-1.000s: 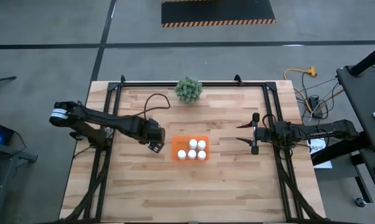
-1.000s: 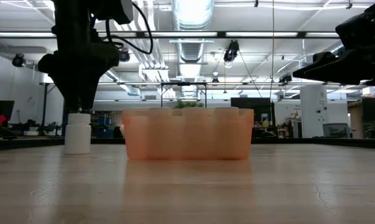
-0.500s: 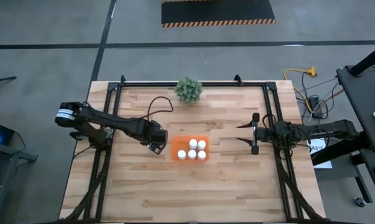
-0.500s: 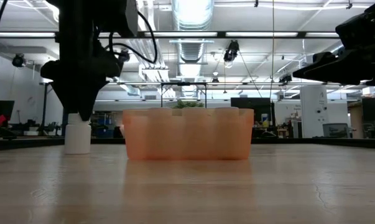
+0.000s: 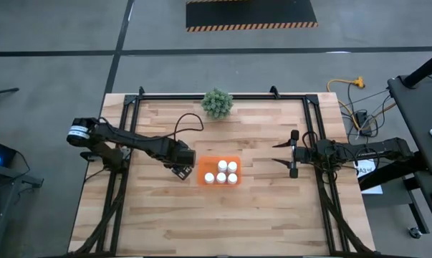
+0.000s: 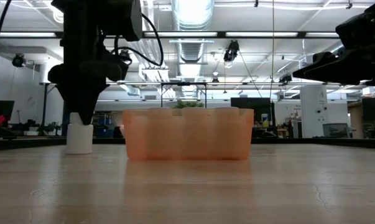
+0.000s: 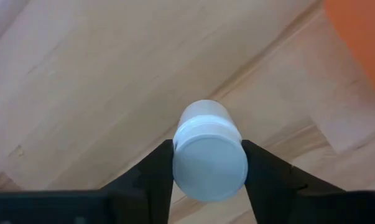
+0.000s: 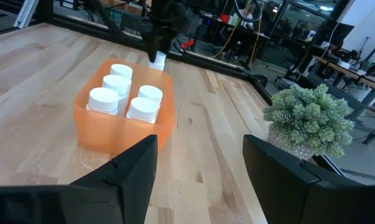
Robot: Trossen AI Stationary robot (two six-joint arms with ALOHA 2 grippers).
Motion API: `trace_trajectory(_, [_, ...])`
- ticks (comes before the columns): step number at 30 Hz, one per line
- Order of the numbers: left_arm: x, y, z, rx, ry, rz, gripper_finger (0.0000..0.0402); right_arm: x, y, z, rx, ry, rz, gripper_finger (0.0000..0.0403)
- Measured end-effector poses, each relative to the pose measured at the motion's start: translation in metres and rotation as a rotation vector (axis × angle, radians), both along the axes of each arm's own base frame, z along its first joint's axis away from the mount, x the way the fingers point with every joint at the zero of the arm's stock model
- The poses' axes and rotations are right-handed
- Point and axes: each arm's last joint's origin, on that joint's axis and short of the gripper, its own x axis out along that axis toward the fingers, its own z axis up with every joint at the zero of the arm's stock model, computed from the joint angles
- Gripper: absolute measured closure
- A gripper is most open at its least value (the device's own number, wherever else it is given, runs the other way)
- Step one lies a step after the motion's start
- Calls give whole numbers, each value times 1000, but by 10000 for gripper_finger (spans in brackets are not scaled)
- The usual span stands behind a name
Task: Pick and place pill bottles into a basket
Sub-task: Put the white medicine bottle into the orange bin
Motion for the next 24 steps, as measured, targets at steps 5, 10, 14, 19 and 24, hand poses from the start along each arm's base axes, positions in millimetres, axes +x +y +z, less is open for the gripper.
trace_trajectory(5, [5, 0, 11, -3, -39, -22, 259, 0, 0, 0, 0, 0, -1, 177])
trace_trajectory(10, [14, -1, 27, -2, -96, -71, 259, 0, 0, 0, 0, 0, -1, 177])
trace_trajectory(14, [23, -2, 45, 3, -158, -107, 259, 0, 0, 0, 0, 0, 0, 177])
trace_trajectory(19, [29, -4, 69, 44, -211, -134, 259, 0, 0, 0, 0, 0, 0, 177])
trace_trajectory(24, [34, -6, 87, 67, -264, -150, 259, 0, 0, 0, 0, 0, -1, 177])
